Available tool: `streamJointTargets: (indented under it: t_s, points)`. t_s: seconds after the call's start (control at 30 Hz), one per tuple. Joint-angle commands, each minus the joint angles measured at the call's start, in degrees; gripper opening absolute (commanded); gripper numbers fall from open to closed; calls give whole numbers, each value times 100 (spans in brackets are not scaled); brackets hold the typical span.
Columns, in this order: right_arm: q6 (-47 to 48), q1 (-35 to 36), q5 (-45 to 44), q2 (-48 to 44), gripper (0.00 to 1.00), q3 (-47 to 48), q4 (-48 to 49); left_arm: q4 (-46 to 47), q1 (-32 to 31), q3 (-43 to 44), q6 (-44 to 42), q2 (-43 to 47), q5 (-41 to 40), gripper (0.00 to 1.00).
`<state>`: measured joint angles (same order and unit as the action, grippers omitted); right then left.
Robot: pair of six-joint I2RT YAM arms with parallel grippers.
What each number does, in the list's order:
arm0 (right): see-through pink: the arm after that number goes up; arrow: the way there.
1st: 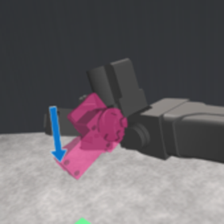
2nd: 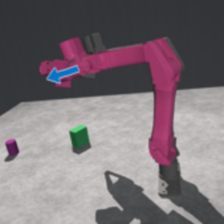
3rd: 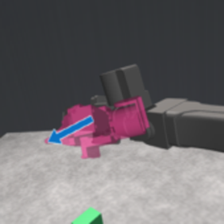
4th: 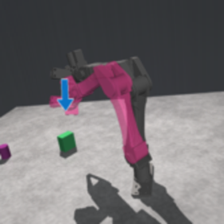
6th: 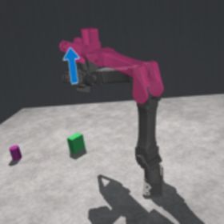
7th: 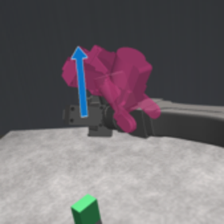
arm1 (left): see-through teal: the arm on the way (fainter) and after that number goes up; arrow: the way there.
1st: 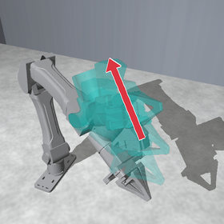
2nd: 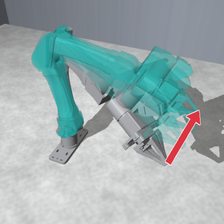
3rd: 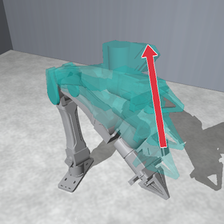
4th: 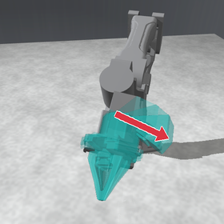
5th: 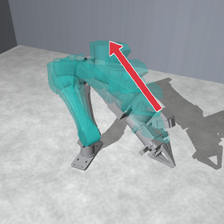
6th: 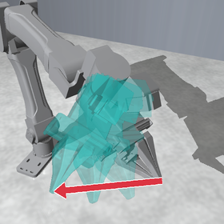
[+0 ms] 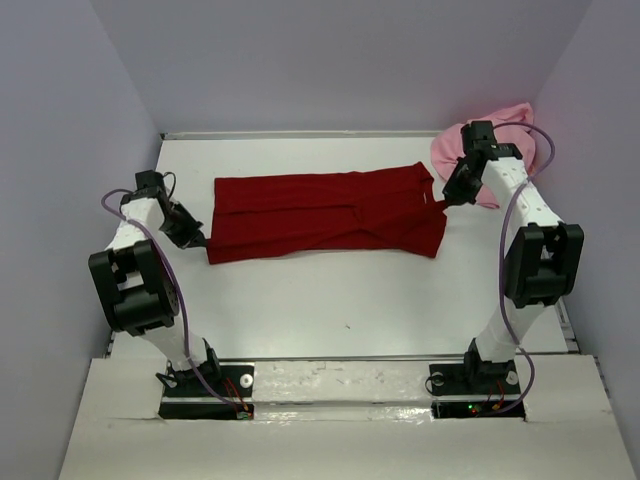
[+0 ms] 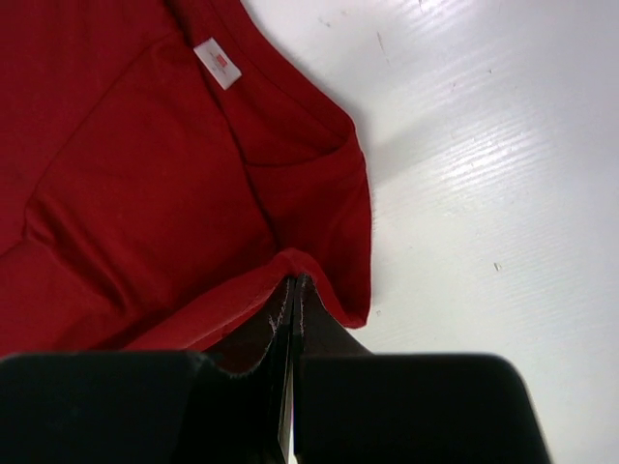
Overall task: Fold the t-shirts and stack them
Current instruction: Fold the other side of the tshirt into a rectangle
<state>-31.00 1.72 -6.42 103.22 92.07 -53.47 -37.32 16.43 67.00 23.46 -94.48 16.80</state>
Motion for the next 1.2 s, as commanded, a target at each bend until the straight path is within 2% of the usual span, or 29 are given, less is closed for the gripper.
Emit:
streamJointTargets:
  t_s: [0.0, 0.87, 1.17]
  points:
    - [156, -110, -62, 137, 0, 460, 92, -126, 71, 436, -35, -62, -1, 0]
    - [367, -163, 35, 1103, 0, 1620, 12, -267, 63, 1763, -325, -958, 104, 0]
    - [323, -163, 114, 1192, 0, 1647, 74, -249, -139, 2361, -369, -1248, 166, 2]
